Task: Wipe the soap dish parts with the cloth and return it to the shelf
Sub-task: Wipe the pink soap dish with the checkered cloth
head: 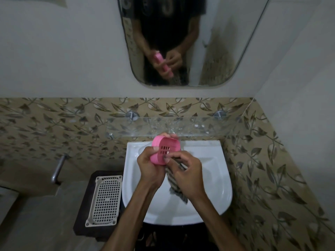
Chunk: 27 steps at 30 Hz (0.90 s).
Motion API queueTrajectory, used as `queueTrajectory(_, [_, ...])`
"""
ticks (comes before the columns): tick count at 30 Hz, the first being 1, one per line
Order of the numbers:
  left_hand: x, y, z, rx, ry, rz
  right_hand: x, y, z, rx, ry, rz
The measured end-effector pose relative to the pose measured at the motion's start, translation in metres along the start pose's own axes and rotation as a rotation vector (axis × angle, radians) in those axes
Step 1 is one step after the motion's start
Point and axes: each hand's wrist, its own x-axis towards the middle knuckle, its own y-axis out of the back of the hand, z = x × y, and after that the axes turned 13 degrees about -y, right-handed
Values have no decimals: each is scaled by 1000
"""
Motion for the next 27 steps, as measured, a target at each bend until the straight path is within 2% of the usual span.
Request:
queueTrajectory(3, [-3, -2, -4, 41, 4, 28, -1, 0, -3, 44, -49, -17])
queueTrajectory(6, [-5, 1, -8, 190, -3, 119, -8, -6, -9, 144, -162, -29])
queueTrajectory(8, [-8, 4, -9, 248, 25, 163, -14, -11, -18, 338, -275, -113])
queueTrajectory(10, [-9, 5, -10, 353, 19, 159, -12, -12, -26, 585, -467, -141])
queueTrajectory(12, [-8, 6, -13, 522, -24, 115, -10, -11, -28, 651, -535, -141])
queueTrajectory(14, [-9, 8, -14, 572, -29, 108, -11, -9, -26, 590, -479, -156])
queueTrajectory(18, [-15, 9, -11, 479, 80, 96, -12, -8, -20, 336, -201, -129])
queueTrajectory(23, [-8, 8, 14, 185, 331, 159, -5, 7, -13, -28, 153, -147])
queueTrajectory(27, [0, 8, 35, 112, 494, 153, -3, 21, -2, -234, 381, -212])
